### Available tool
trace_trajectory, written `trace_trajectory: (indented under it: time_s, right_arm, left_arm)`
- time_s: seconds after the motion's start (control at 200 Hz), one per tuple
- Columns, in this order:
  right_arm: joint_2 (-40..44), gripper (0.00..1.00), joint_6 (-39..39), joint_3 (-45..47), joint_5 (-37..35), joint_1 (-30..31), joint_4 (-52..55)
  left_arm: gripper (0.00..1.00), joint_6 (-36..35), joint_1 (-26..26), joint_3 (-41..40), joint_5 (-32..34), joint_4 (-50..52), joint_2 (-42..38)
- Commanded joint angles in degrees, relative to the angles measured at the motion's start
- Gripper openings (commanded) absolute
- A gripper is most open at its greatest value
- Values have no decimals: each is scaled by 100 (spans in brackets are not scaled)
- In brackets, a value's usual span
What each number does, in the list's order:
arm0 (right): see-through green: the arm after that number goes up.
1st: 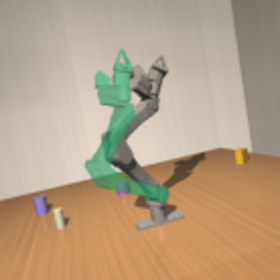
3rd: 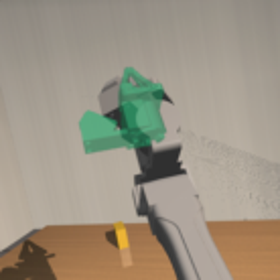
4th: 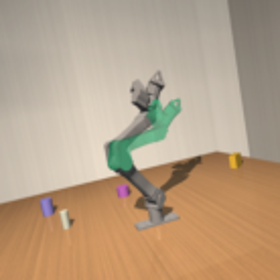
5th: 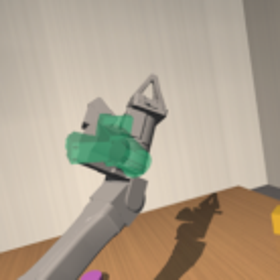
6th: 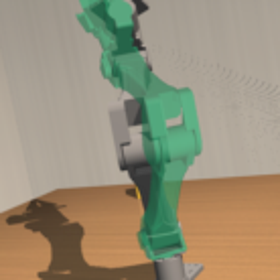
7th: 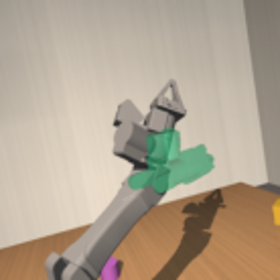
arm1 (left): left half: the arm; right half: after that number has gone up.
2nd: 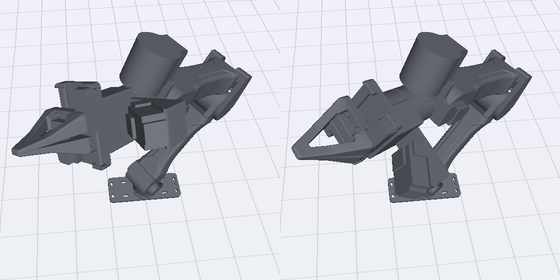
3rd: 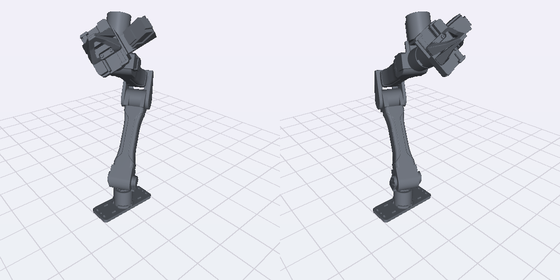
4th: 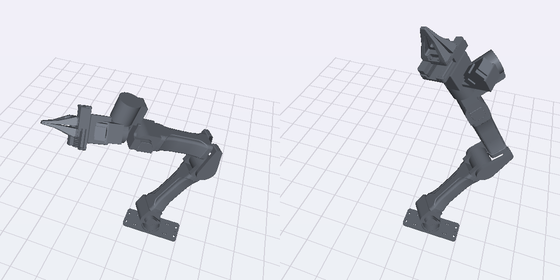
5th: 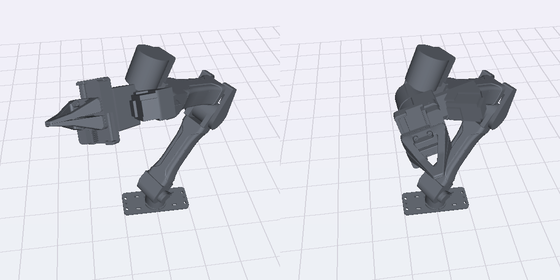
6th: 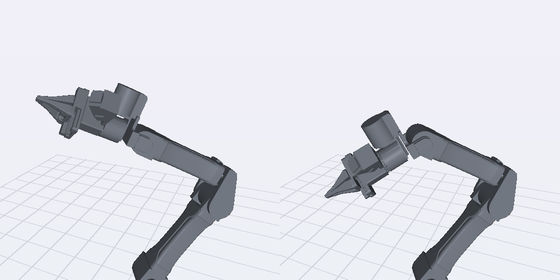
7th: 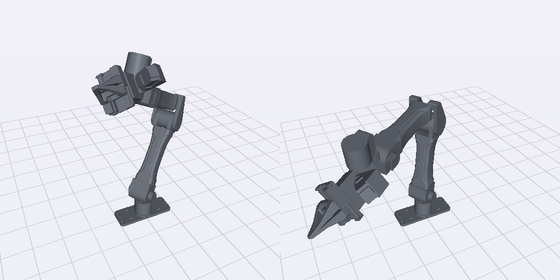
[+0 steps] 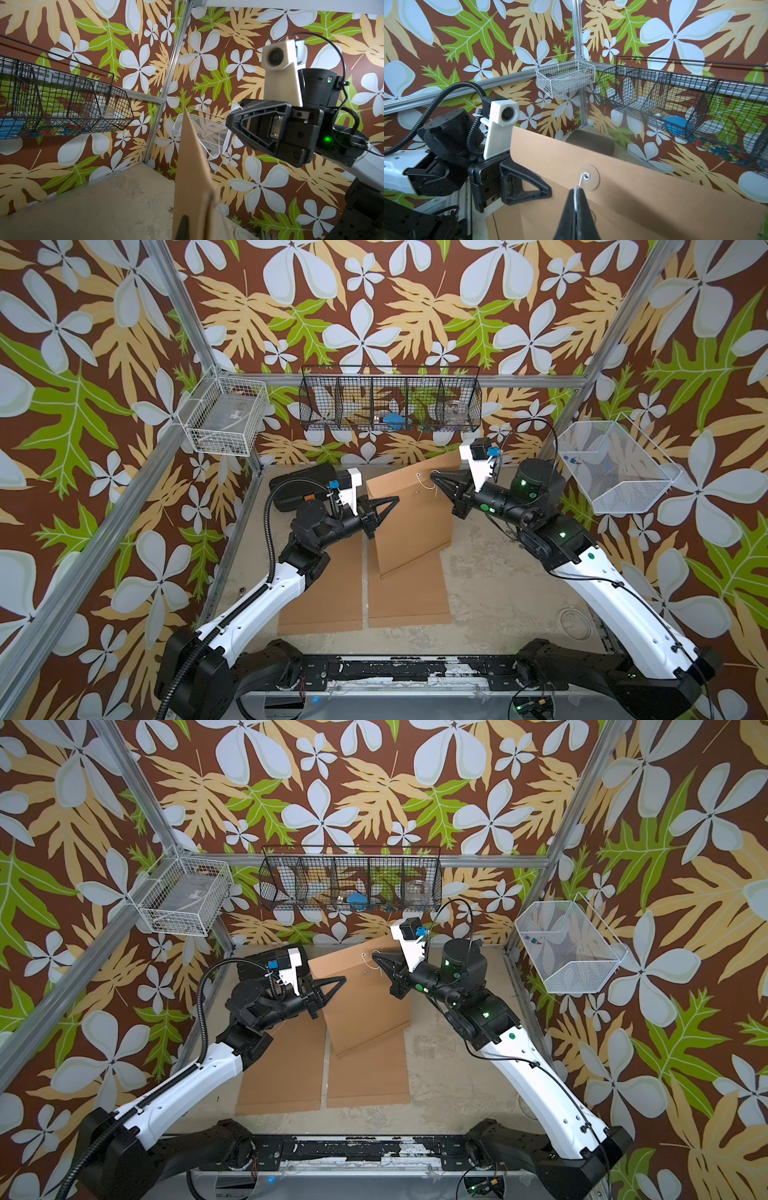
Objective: Open the file bag
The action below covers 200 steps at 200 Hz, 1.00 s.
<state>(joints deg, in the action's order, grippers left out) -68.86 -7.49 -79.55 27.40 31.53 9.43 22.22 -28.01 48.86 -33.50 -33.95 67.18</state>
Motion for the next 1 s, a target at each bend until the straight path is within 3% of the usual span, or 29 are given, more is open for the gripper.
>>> trace_trajectory:
  time_s: [0.0, 0.17, 0.315, 0.495, 0.651, 0.996]
  right_arm:
    - [-67, 0, -70, -69, 383, 112, -84]
    - [-86, 0, -4, -190, 406, 178, 114]
    - [202, 27, 287, -90, -73, 177, 485]
    - [619, 45, 572, 171, -604, -30, 921]
    - [843, 50, 496, 501, -632, -454, 873]
    - [898, 54, -218, 1411, 97, -1587, -164]
  left_arm:
    - [0, -60, 6, 62, 1, -175, 38]
    - [0, -148, 6, 97, 29, -147, 93]
    - [0, -448, 6, 186, 136, 12, 93]
    - [0, -1071, 6, 444, 367, 407, 119]
    - [0, -1457, 6, 652, 513, 740, 106]
    - [0, -1583, 6, 620, 592, 928, -158]
